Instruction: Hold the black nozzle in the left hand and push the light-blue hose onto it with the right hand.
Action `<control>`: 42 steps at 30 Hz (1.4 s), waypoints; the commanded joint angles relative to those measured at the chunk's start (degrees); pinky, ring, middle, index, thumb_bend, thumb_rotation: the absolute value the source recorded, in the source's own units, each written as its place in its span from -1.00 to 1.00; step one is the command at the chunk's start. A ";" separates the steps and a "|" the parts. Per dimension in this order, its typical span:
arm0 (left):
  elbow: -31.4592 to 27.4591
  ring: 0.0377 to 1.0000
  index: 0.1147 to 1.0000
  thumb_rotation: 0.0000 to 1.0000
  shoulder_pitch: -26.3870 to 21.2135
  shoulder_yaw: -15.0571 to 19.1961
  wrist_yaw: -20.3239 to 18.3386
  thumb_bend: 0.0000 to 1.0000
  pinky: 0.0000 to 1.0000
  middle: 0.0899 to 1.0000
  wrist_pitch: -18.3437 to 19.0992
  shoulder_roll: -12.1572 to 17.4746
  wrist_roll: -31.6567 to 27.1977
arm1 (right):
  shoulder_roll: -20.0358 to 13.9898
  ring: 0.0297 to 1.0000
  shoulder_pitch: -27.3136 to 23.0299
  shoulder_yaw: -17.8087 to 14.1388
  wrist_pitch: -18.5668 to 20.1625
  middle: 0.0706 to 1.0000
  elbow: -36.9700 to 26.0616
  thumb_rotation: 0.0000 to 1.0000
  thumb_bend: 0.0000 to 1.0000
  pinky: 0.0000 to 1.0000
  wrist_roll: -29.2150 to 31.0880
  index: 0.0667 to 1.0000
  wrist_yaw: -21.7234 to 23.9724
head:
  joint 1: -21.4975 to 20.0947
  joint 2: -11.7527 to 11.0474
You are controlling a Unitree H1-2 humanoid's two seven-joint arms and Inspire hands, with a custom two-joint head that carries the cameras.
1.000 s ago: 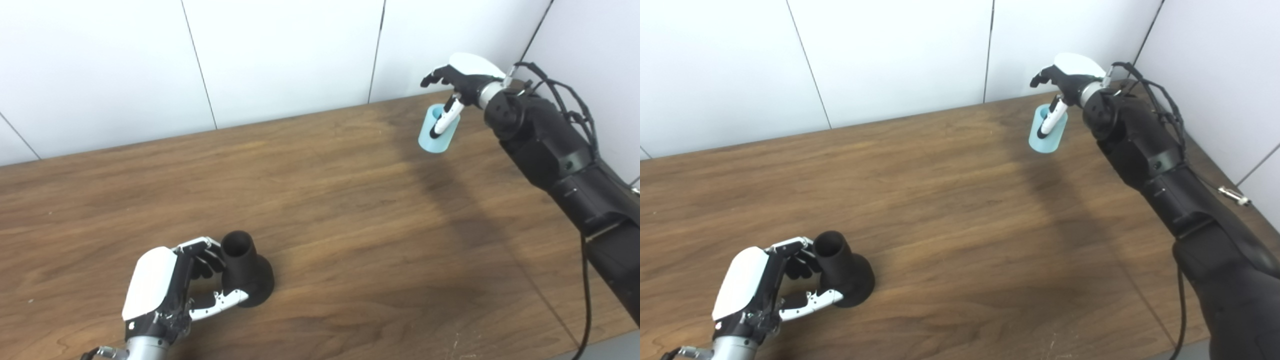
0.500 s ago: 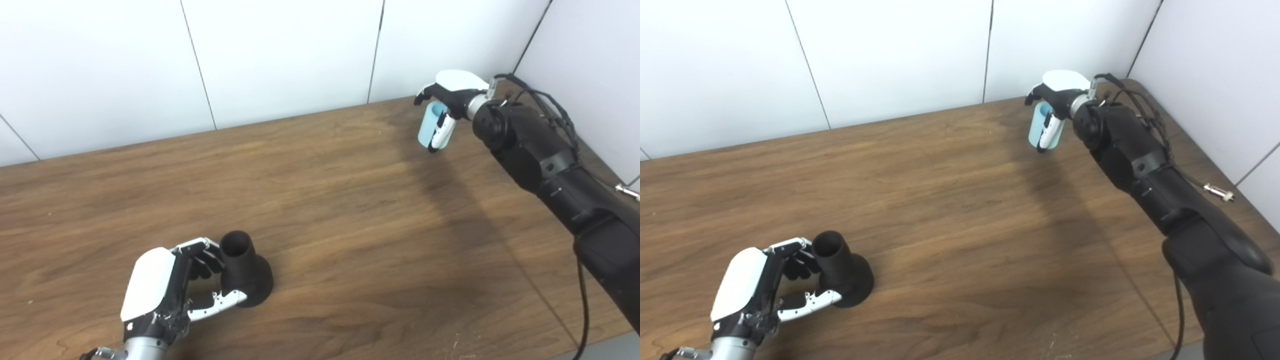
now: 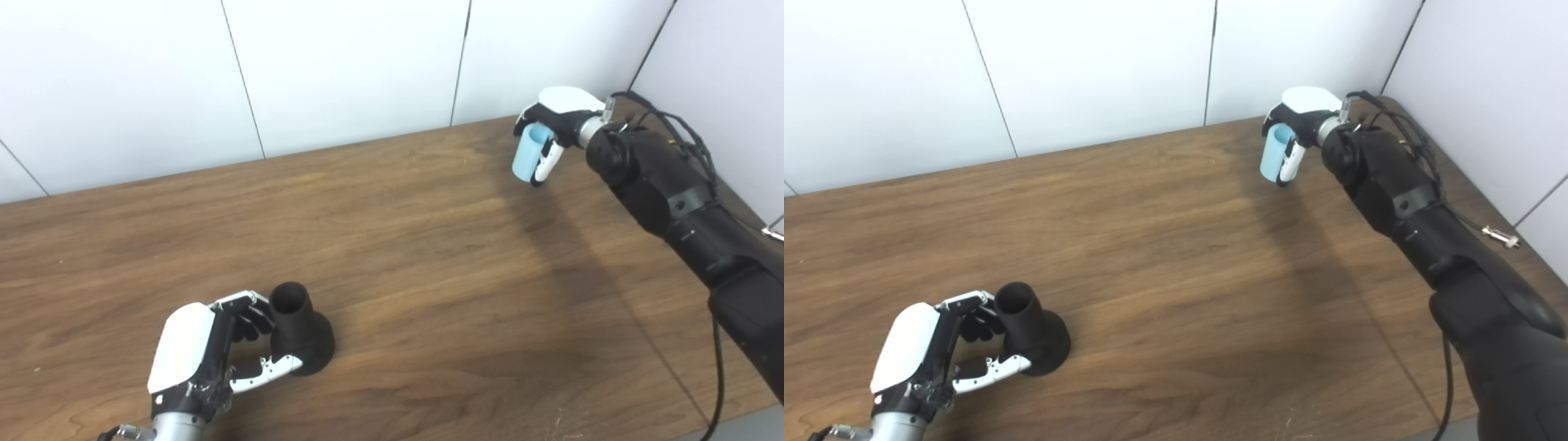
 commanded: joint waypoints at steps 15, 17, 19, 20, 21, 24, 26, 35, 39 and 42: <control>-0.47 -0.14 -0.14 -1.00 0.66 -0.23 -1.21 0.01 -0.12 -0.15 0.70 0.48 1.66 | 0.27 -0.18 0.12 -4.37 -0.52 -0.07 1.54 -1.00 0.05 -0.04 -0.07 -0.09 -13.02 | 0.38 0.23; -0.30 -0.14 -0.14 -1.00 0.67 -0.24 -0.96 0.01 -0.12 -0.15 0.48 0.48 1.58 | 0.41 -0.20 0.32 -4.49 -0.86 -0.07 1.81 -1.00 0.04 -0.08 0.29 -0.09 -13.61 | 0.07 -0.17; -0.16 -0.11 -0.15 -1.00 0.70 -0.17 -0.81 0.01 -0.08 -0.14 0.52 0.39 1.51 | 0.49 -0.22 0.44 -4.48 -0.94 -0.06 1.98 -1.00 0.04 -0.14 0.64 -0.08 -13.55 | 0.07 -0.17; -0.25 -0.11 -0.15 -1.00 0.71 -0.18 -0.91 0.01 -0.07 -0.13 0.58 0.41 1.57 | 0.51 -0.23 0.64 -4.38 -0.76 -0.06 1.69 -1.00 0.04 -0.16 0.59 -0.08 -13.50 | 0.07 -0.17; -0.37 -0.12 -0.15 -1.00 0.71 -0.20 -1.02 0.01 -0.08 -0.13 0.64 0.43 1.63 | 0.58 -0.24 0.88 -4.40 -0.42 -0.06 1.23 -1.00 0.03 -0.19 0.67 -0.07 -13.36 | 0.07 -0.17; -0.36 -0.12 -0.15 -1.00 0.58 -0.20 -0.99 0.01 -0.09 -0.13 0.54 0.51 1.68 | 0.89 -0.26 1.22 -4.61 0.45 -0.07 0.56 -1.00 0.03 -0.22 1.06 -0.05 -13.16 | 0.18 -0.21; -0.32 -0.12 -0.14 -1.00 0.52 -0.23 -0.91 0.01 -0.10 -0.13 0.44 0.53 1.75 | 1.01 -0.26 1.27 -4.74 0.87 -0.08 0.37 -1.00 0.03 -0.20 1.19 -0.05 -12.98 | 0.36 -0.19; -1.16 -0.14 -0.13 -1.00 0.96 -0.46 -1.55 0.01 -0.11 -0.15 1.44 0.06 1.98 | 0.34 -0.27 3.93 -6.84 1.92 -0.05 -12.05 -1.00 0.02 -0.26 2.02 -0.01 -10.44 | 3.67 0.63; -0.90 -0.14 -0.13 -1.00 0.80 -1.05 -1.01 0.01 -0.09 -0.15 1.07 -0.33 2.48 | 0.33 -0.29 4.90 -7.32 2.85 -0.06 -18.89 -1.00 0.02 -0.33 2.14 0.03 -7.69 | 7.18 1.16; -0.67 -0.11 -0.15 -1.00 0.81 -1.56 -1.05 0.01 -0.06 -0.14 1.48 -0.94 3.15 | 0.24 -0.27 5.55 -6.98 3.42 -0.06 -24.39 -1.00 0.03 -0.26 1.37 -0.02 -4.82 | 9.93 1.46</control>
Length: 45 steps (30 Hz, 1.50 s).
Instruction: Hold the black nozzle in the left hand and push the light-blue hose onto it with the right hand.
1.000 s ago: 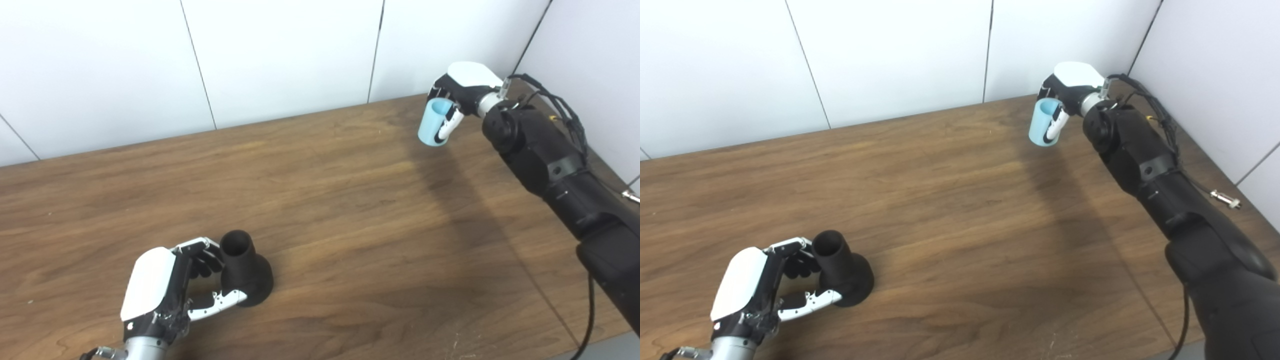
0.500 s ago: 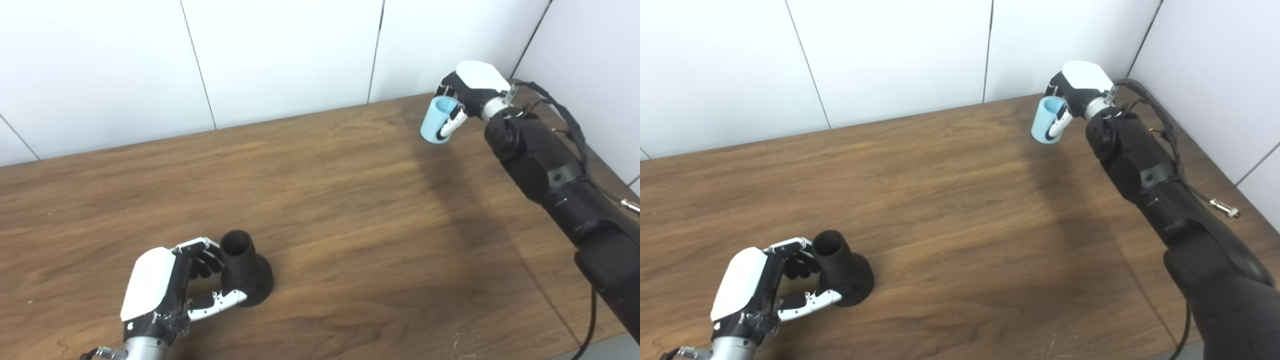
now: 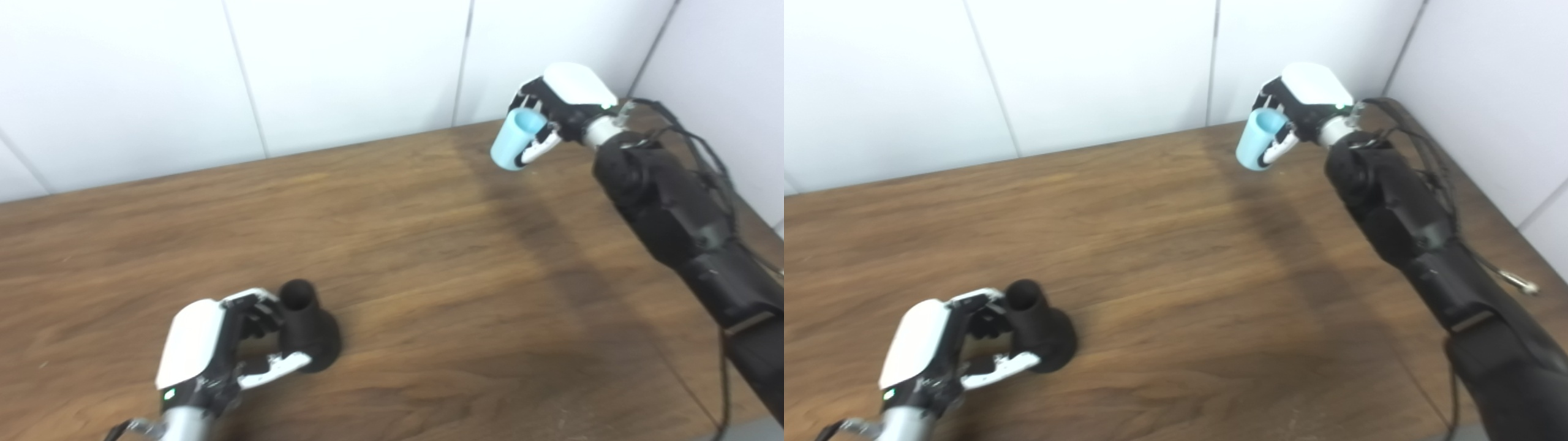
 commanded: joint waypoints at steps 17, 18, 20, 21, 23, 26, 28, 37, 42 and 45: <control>0.76 -0.14 -0.12 -1.00 1.31 -3.89 0.42 0.01 -0.09 -0.17 1.29 -3.46 4.68 | 2.10 -0.28 2.81 -1.51 -0.15 -0.06 -33.36 -1.00 0.03 -0.25 1.83 -0.04 14.40 | 11.16 1.25; 0.83 -0.14 -0.12 -1.00 1.30 -3.94 0.57 0.01 -0.09 -0.18 1.35 -3.58 4.86 | 2.64 -0.29 2.75 -1.53 0.16 -0.06 -34.50 -1.00 0.03 -0.29 2.15 -0.03 15.28 | 11.24 1.26; 1.05 -0.14 -0.12 -1.00 1.29 -4.06 0.95 0.01 -0.10 -0.18 1.26 -3.79 4.99 | 3.69 -0.29 2.77 -1.46 -0.56 -0.07 -36.83 -1.00 0.03 -0.35 3.36 -0.03 16.71 | 11.62 1.41; 1.12 -0.14 -0.12 -1.00 1.29 -4.11 1.07 0.01 -0.10 -0.18 1.19 -3.88 5.04 | 4.10 -0.27 2.86 -1.61 -0.59 -0.07 -37.65 -1.00 0.03 -0.34 3.77 -0.04 17.31 | 11.72 1.42; 1.14 -0.13 -0.12 -1.00 1.31 -4.30 0.98 0.01 -0.10 -0.18 1.43 -4.05 5.75 | 5.36 -0.24 3.35 -1.80 0.45 -0.07 -40.72 -1.00 0.03 -0.29 5.57 -0.06 19.34 | 11.98 1.53; 1.12 -0.13 -0.12 -1.00 1.39 -4.46 1.10 0.01 -0.09 -0.17 1.58 -4.28 6.00 | 6.77 -0.23 3.37 -1.43 2.77 -0.07 -44.76 -1.00 0.04 -0.23 7.05 -0.06 22.63 | 12.18 1.67; 1.17 -0.13 -0.12 -1.00 1.42 -4.49 1.19 0.01 -0.10 -0.17 1.56 -4.41 5.97 | 7.48 -0.23 3.12 -1.23 4.50 -0.08 -46.88 -1.00 0.04 -0.23 8.38 -0.05 24.73 | 12.20 1.84; 1.21 -0.12 -0.13 -1.00 1.28 -4.36 1.22 0.01 -0.09 -0.15 1.25 -4.76 5.88 | 12.00 -0.26 1.93 1.04 8.20 -0.08 -53.54 -1.00 0.03 -0.30 6.74 -0.03 29.63 | 12.05 2.31; 0.97 -0.12 -0.14 -1.00 1.17 -4.35 0.68 0.01 -0.09 -0.14 1.71 -4.94 6.40 | 13.88 -0.25 1.65 1.87 9.33 -0.06 -54.29 -1.00 0.03 -0.28 6.77 -0.05 31.63 | 12.26 2.46; 0.89 -0.12 -0.15 -1.00 1.12 -4.31 0.69 0.01 -0.10 -0.14 1.74 -4.99 6.49 | 14.74 -0.25 1.82 2.18 8.85 -0.06 -54.11 -1.00 0.03 -0.27 6.53 -0.06 31.83 | 12.28 2.53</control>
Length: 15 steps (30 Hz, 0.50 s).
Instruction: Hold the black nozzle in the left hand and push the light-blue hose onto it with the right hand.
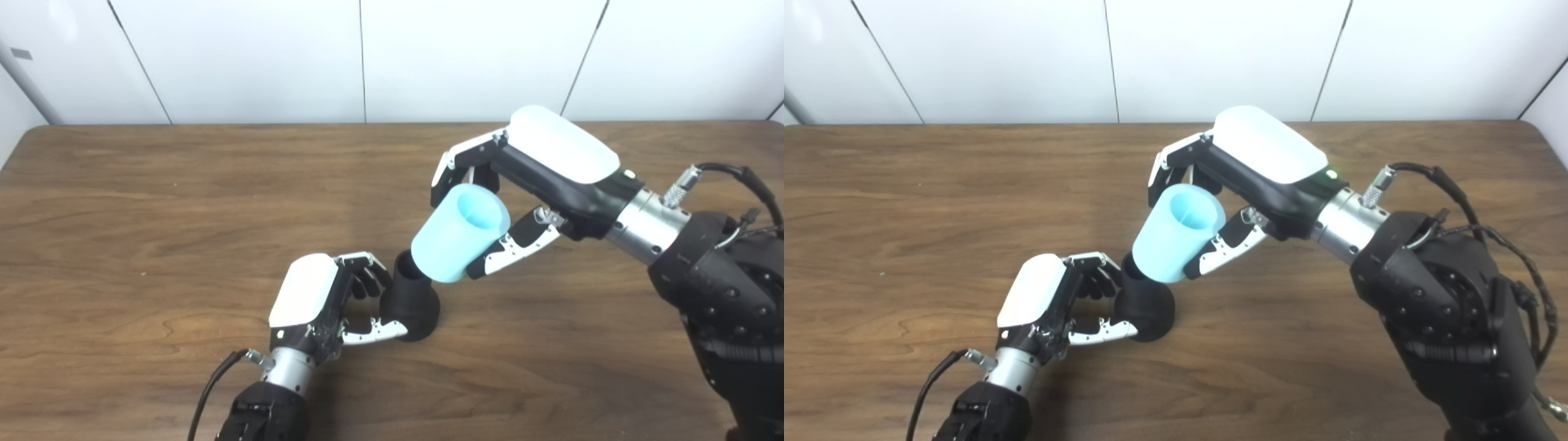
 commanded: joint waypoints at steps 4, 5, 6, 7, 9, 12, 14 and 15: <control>0.19 -0.11 -0.16 -1.00 -0.26 -0.25 -0.68 0.01 -0.08 -0.12 0.31 -0.04 1.49 | 0.90 -0.25 -1.85 -0.21 -1.39 -0.06 -0.76 -1.00 0.03 -0.29 -0.77 -0.05 -1.11 | 0.12 0.25; 0.16 -0.11 -0.16 -1.00 -0.27 -0.30 -0.73 0.01 -0.08 -0.13 0.32 -0.03 1.64 | 0.94 -0.26 -1.86 -0.20 -1.44 -0.06 -0.64 -1.00 0.03 -0.29 -0.85 -0.05 -1.10 | 0.21 0.27; 0.16 -0.11 -0.15 -1.00 -0.24 -0.27 -0.55 0.01 -0.08 -0.13 0.19 -0.08 1.51 | 1.08 -0.26 -1.85 -0.08 -1.60 -0.06 -0.37 -1.00 0.03 -0.29 -1.09 -0.05 -1.17 | 0.21 0.27; 0.14 -0.11 -0.15 -1.00 -0.23 -0.23 -0.53 0.01 -0.08 -0.13 0.15 -0.11 1.34 | 1.25 -0.26 -1.82 0.01 -1.75 -0.07 -0.12 -1.00 0.03 -0.30 -1.30 -0.05 -1.28 | 0.21 0.27; 0.09 -0.11 -0.15 -1.00 -0.21 -0.22 -0.49 0.01 -0.08 -0.14 0.14 -0.17 1.35 | 1.45 -0.27 -1.80 0.05 -2.10 -0.06 0.21 -1.00 0.03 -0.32 -1.61 -0.05 -1.43 | 0.27 0.36; 0.03 -0.11 -0.15 -1.00 -0.15 -0.18 -0.48 0.01 -0.09 -0.14 0.20 -0.20 1.39 | 1.48 -0.27 -1.81 -0.41 -2.05 -0.06 0.73 -1.00 0.03 -0.32 -1.41 -0.05 -1.49 | 0.29 0.47; -0.01 -0.11 -0.15 -1.00 -0.14 -0.12 -0.59 0.01 -0.09 -0.14 0.18 -0.16 1.17 | 1.40 -0.26 -1.77 -0.88 -1.61 -0.06 1.00 -1.00 0.03 -0.31 -1.24 -0.06 -1.51 | 0.29 0.47; -0.03 -0.11 -0.14 -1.00 -0.13 -0.09 -0.64 0.01 -0.09 -0.14 0.23 -0.16 1.14 | 1.31 -0.27 -1.78 -1.03 -1.62 -0.06 1.15 -1.00 0.03 -0.31 -1.43 -0.04 -1.59 | 0.29 0.47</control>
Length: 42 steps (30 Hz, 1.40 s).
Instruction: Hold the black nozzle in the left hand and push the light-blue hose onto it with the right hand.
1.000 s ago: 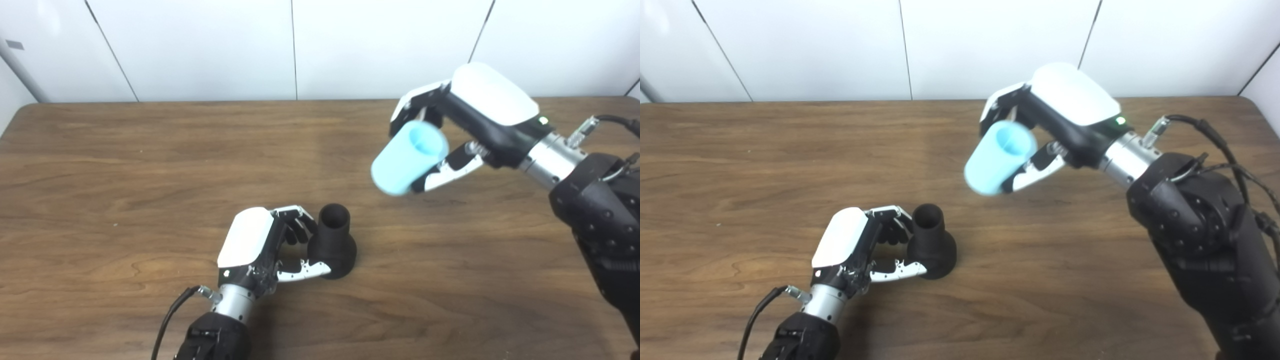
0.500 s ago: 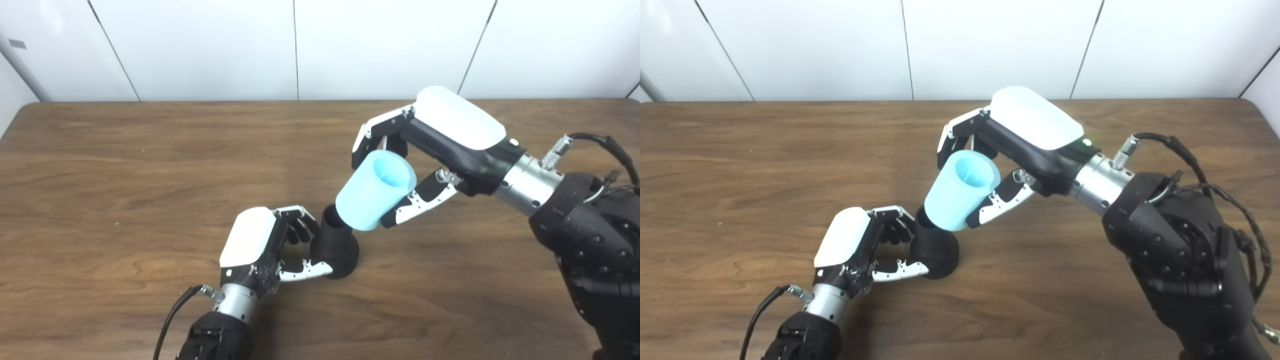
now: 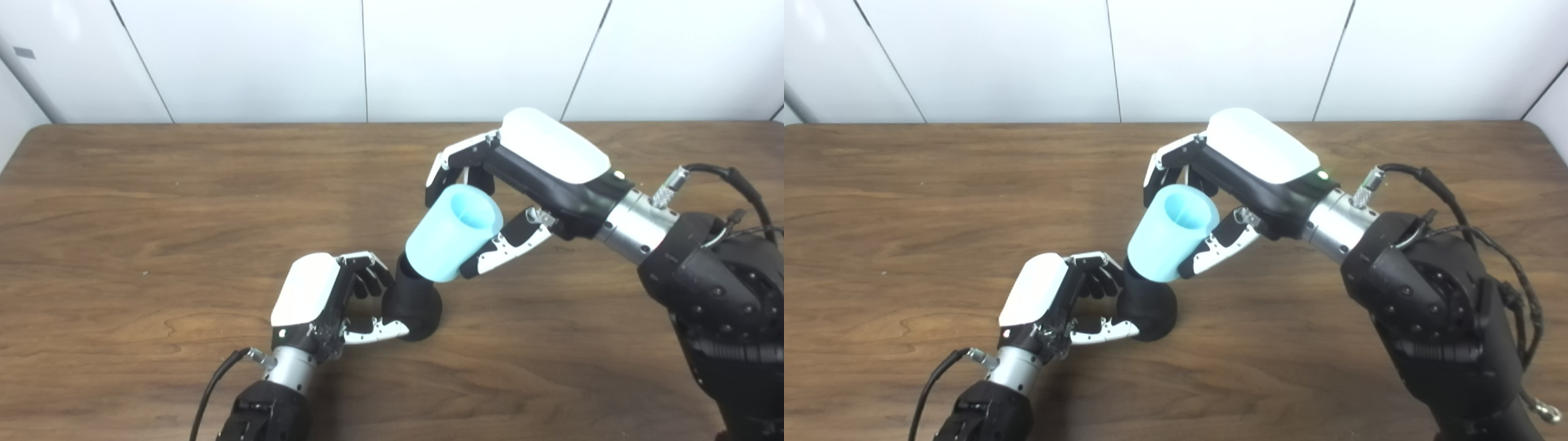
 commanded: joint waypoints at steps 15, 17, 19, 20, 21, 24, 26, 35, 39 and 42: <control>-0.32 -0.12 -0.14 -1.00 -0.11 -0.09 -0.83 0.01 -0.09 -0.15 0.14 0.07 1.31 | -0.59 -0.26 -1.55 -2.77 -1.26 -0.06 0.05 -1.00 0.03 -0.29 -0.21 -0.04 -1.88 | -0.35 0.48; -0.33 -0.12 -0.14 -1.00 -0.13 -0.05 -0.83 0.01 -0.09 -0.15 0.01 0.16 1.14 | -0.30 -0.26 -1.39 -2.59 -1.23 -0.05 0.11 -1.00 0.03 -0.31 -0.09 -0.04 -1.99 | -0.50 0.51; -0.36 -0.12 -0.13 -1.00 -0.13 0.08 -0.89 0.01 -0.09 -0.16 0.04 0.19 0.93 | -0.09 -0.26 -1.29 -2.26 -1.30 -0.05 0.09 -1.00 0.03 -0.31 -0.25 -0.05 -1.95 | -0.50 0.51; -0.47 -0.12 -0.13 -1.00 -0.15 0.14 -1.14 0.01 -0.09 -0.16 0.20 0.23 0.96 | 0.07 -0.26 -1.25 -2.16 -1.09 -0.05 0.07 -1.00 0.03 -0.31 -0.21 -0.05 -1.83 | -0.48 0.60; -0.54 -0.12 -0.13 -1.00 -0.18 0.17 -1.27 0.01 -0.09 -0.16 0.30 0.26 1.06 | 0.19 -0.27 -1.19 -2.13 -0.80 -0.06 0.05 -1.00 0.03 -0.32 0.01 -0.04 -1.67 | -0.48 0.60; -0.51 -0.14 -0.12 -1.00 -0.26 0.19 -1.29 0.01 -0.12 -0.17 0.11 0.32 1.13 | 0.40 -0.28 -0.96 -2.09 -0.49 -0.08 0.35 -1.00 0.03 -0.31 0.94 0.00 -1.50 | -0.47 0.70; -0.61 -0.14 -0.12 -1.00 -0.28 0.14 -1.54 0.01 -0.11 -0.18 0.33 0.26 1.53 | 0.56 -0.27 -0.77 -1.98 -0.59 -0.08 0.56 -1.00 0.03 -0.29 1.14 -0.03 -1.62 | -0.47 0.70; -0.69 -0.11 -0.14 -1.00 -0.06 0.03 -1.27 0.01 -0.09 -0.16 0.04 0.02 1.30 | 1.34 -0.25 0.45 -1.03 -0.59 -0.09 1.52 -1.00 0.03 -0.27 0.14 -0.04 -1.92 | -0.36 0.83; -0.73 -0.11 -0.14 -1.00 -0.06 0.01 -1.36 0.01 -0.09 -0.15 0.02 0.07 1.28 | 1.36 -0.25 1.07 -0.99 -2.34 -0.07 2.60 -1.00 0.03 -0.30 -0.03 -0.05 -3.10 | -0.36 0.83; -0.85 -0.12 -0.14 -1.00 0.00 0.12 -1.34 0.01 -0.10 -0.15 0.07 0.04 1.14 | 0.59 -0.25 0.79 -1.16 -2.03 -0.07 3.03 -1.00 0.03 -0.28 -0.90 -0.05 -2.61 | -0.18 0.98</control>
